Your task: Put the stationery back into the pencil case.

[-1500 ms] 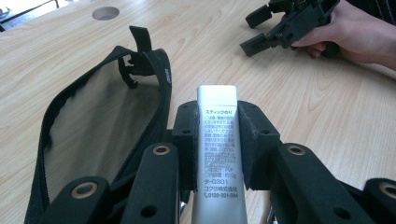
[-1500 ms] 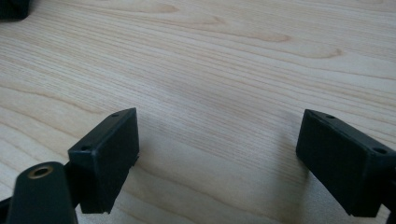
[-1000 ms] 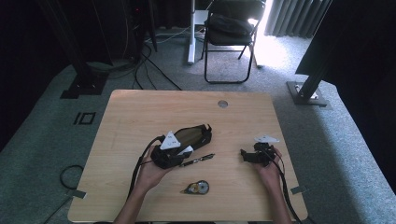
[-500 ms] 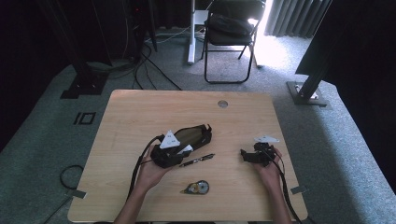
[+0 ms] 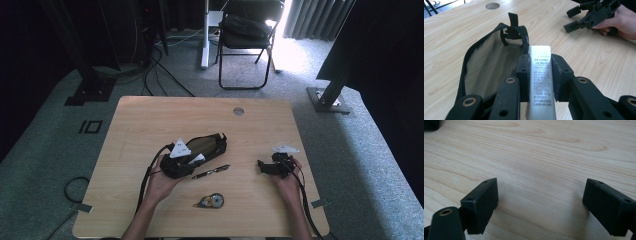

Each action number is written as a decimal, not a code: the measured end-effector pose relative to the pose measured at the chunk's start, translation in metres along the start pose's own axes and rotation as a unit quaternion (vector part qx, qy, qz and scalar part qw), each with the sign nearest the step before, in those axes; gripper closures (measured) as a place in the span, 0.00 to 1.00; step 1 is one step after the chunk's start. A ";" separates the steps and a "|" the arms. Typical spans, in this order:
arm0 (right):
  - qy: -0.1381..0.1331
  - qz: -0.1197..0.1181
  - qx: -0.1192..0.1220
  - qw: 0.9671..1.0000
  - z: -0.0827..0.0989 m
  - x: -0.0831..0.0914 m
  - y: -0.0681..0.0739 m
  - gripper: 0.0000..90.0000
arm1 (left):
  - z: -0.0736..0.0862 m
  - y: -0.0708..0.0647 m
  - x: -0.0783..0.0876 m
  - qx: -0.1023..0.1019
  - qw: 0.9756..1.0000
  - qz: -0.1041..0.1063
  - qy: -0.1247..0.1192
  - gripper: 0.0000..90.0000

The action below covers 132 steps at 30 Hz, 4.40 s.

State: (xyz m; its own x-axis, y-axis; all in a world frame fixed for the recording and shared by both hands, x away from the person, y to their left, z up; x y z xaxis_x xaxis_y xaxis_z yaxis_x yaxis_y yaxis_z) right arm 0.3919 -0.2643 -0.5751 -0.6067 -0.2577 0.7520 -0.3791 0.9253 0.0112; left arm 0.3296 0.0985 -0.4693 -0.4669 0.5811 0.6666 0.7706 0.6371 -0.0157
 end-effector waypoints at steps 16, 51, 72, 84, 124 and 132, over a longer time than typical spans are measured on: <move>0.000 0.000 0.000 1.000 0.000 0.000 0.000 0.15 | -0.002 0.001 -0.003 0.010 1.000 -0.003 -0.007 0.79; 0.000 0.000 0.000 1.000 0.000 0.000 0.000 0.15 | -0.004 0.016 -0.001 0.017 1.000 -0.017 -0.002 0.79; 0.000 0.000 0.000 1.000 0.000 0.000 0.000 0.15 | -0.009 0.027 -0.003 0.017 0.999 -0.027 -0.002 0.79; 0.000 0.000 0.000 1.000 0.000 0.000 0.000 0.15 | -0.011 0.032 -0.007 0.020 0.999 -0.037 -0.006 0.79; 0.000 0.000 0.000 1.000 0.000 0.000 0.000 0.15 | -0.022 0.046 -0.033 0.028 0.998 -0.048 -0.004 0.79; 0.000 0.000 0.000 1.000 0.000 0.000 0.000 0.15 | -0.026 0.047 -0.036 0.026 0.999 -0.047 -0.005 0.79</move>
State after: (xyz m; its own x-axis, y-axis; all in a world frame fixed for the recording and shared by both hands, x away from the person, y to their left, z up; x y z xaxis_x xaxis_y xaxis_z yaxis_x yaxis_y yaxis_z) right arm 0.3918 -0.2642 -0.5751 -0.6066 -0.2578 0.7521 -0.3787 0.9254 0.0118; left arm 0.3936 0.0944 -0.4744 -0.5404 0.5222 0.6598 0.6999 0.7142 0.0079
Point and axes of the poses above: each handheld gripper's, and its own axes: x roughly backward along the jaws, z roughly out of its underside, y roughly to its left, the point moved 2 cm from there along -x, roughly forward along the jaws, and after that the axes turned 6 degrees about y, right-handed, at the moved point
